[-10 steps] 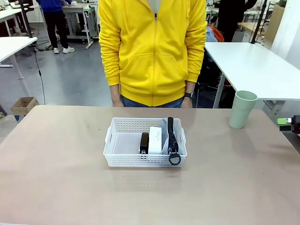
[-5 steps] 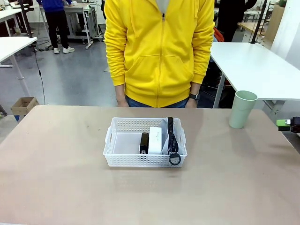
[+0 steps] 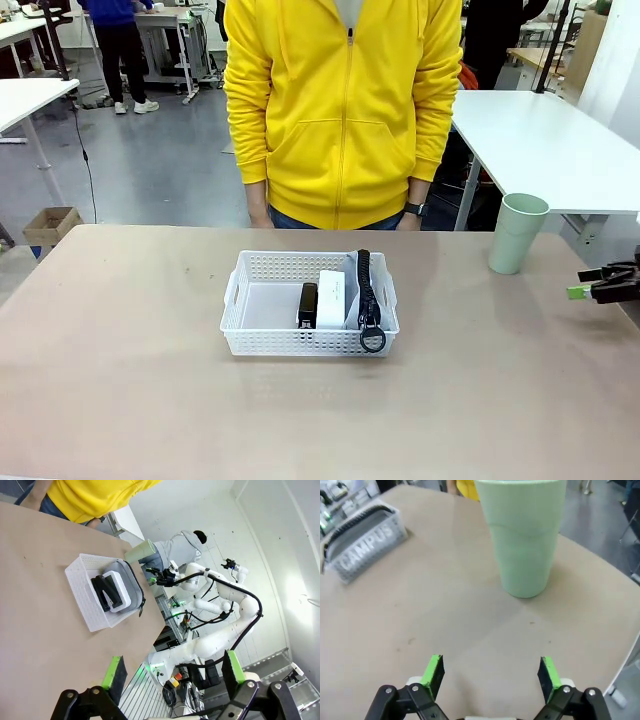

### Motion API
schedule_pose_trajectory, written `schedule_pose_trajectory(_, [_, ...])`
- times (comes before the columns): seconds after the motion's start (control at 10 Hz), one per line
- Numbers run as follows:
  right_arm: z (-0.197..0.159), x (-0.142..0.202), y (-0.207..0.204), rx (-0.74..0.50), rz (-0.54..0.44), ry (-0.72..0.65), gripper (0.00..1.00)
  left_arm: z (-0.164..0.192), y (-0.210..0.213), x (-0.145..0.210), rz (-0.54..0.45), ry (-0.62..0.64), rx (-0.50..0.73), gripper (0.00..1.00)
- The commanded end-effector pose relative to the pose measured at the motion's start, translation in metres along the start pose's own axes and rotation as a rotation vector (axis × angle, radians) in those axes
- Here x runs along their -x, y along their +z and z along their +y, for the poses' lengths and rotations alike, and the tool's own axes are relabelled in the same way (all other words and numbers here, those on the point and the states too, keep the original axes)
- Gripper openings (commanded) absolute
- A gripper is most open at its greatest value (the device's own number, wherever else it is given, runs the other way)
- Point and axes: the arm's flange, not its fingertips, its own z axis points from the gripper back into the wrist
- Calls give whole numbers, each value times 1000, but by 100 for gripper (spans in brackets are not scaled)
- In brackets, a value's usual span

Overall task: Efficiently arrange items inside the basket to fit them all.
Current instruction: Pick up the Reusable plastic cup and place it inside the Organizing basket.

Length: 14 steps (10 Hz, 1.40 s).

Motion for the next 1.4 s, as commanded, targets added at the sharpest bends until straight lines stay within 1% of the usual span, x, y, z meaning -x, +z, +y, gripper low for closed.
schedule_pose_trajectory(0.0, [0,-2,-23,81,-15,68,100,-3,-2,0,-12,8,0,100])
schedule_pose_trajectory(0.1, [-3,-6,-27,49,70,17,100,-3,-2,0,-12,8,0,100])
schedule_pose_trajectory(0.2, [-1,-2,-7,28,2,31,100,-3,-2,0,-12,8,0,100])
schedule_pose_trajectory(0.3, [-1,-2,-7,28,2,31,100,-3,-2,0,-12,8,0,100])
schedule_pose_trajectory(0.4, [1,-2,-18,30,29,39,100,-3,-2,0,-12,8,0,100])
schedule_pose_trajectory(0.5, [0,-5,-20,101,-12,61,100,-3,-2,0,-12,8,0,100])
schedule_pose_trajectory(0.6, [-9,-3,-28,96,-85,43,100,-3,-2,0,-12,8,0,100])
schedule_pose_trajectory(0.7, [-17,-2,-37,60,-141,61,100,-3,-2,0,-12,8,0,100])
schedule_pose_trajectory(0.8, [-26,-3,-48,27,-140,55,100,-3,-2,0,-12,8,0,100])
schedule_pose_trajectory(0.9, [-32,-5,-58,1,-118,60,100,-3,-2,0,-12,8,0,100])
schedule_pose_trajectory(1.3, [-45,-12,-93,28,-100,141,100,-3,-2,0,-12,8,0,100])
